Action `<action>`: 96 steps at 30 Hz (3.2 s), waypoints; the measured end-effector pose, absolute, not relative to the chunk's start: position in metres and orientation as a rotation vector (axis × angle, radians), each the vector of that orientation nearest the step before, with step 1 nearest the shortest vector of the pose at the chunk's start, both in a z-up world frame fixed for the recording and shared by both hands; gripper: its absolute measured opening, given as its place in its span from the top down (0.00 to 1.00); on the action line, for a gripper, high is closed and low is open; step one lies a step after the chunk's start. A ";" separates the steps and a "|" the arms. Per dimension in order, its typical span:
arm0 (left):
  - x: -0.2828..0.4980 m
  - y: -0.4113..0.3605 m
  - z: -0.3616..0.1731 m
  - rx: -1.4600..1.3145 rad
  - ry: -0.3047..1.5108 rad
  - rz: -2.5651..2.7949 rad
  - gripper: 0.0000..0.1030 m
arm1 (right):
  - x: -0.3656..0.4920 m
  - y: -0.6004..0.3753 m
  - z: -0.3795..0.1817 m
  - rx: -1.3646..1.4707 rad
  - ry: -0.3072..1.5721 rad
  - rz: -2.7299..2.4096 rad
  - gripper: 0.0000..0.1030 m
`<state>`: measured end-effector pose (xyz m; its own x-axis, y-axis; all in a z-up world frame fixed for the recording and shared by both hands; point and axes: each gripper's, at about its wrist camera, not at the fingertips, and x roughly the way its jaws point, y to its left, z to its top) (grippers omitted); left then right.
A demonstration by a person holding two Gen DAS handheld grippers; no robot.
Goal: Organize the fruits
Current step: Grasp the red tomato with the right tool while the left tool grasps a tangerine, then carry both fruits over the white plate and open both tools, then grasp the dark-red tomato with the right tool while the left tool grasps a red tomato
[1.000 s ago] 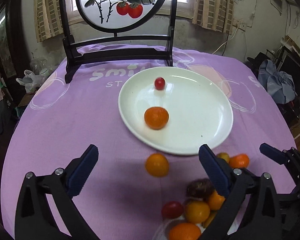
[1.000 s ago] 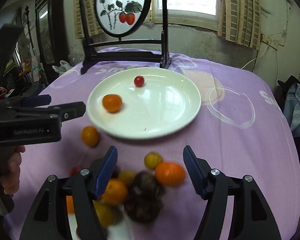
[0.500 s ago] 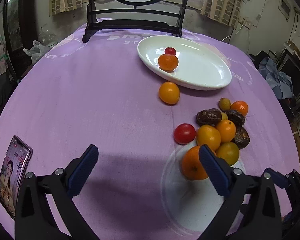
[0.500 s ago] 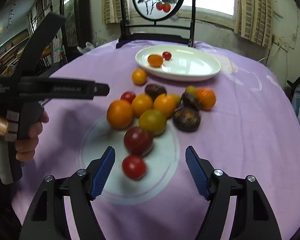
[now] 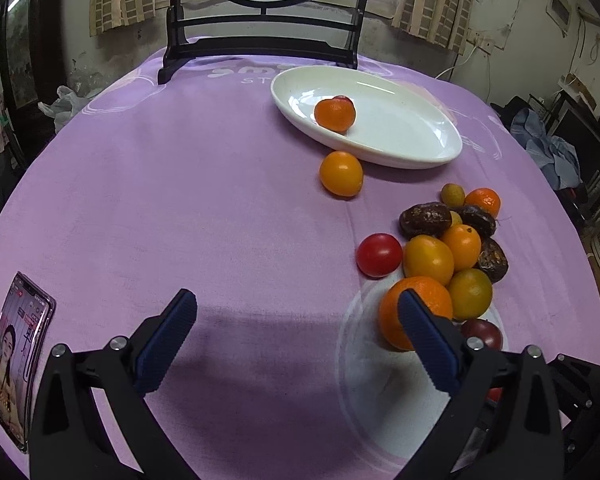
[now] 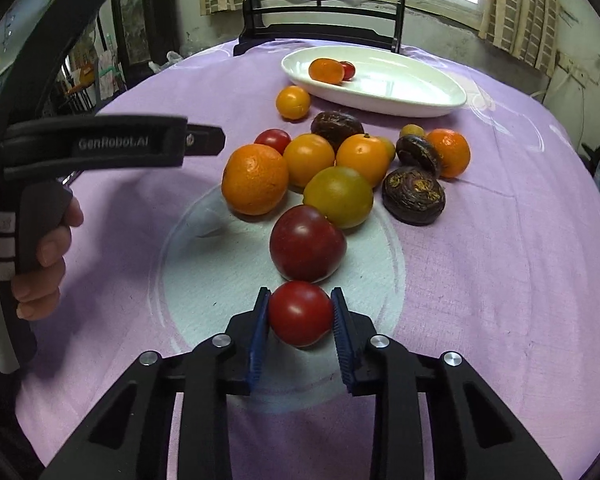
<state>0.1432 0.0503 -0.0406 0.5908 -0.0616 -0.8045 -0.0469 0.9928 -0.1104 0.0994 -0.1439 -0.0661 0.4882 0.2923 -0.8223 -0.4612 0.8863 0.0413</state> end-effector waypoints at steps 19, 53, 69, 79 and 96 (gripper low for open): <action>0.127 0.013 -0.061 -0.010 1.047 -0.083 0.04 | 0.091 -0.190 -0.055 -0.054 0.914 0.452 0.70; 0.147 0.000 0.051 0.029 0.839 -0.211 0.58 | 0.116 -0.195 0.031 -0.065 0.719 0.507 0.70; 0.330 -0.025 -0.022 -0.041 0.995 -0.137 0.58 | 0.315 -0.177 -0.019 -0.039 0.835 0.424 0.69; 0.341 -0.016 -0.018 -0.052 1.001 -0.063 0.31 | 0.344 -0.198 -0.039 0.153 0.888 0.439 0.49; 0.207 0.003 0.024 0.009 0.859 -0.060 0.10 | 0.202 -0.214 -0.003 0.000 0.804 0.475 0.34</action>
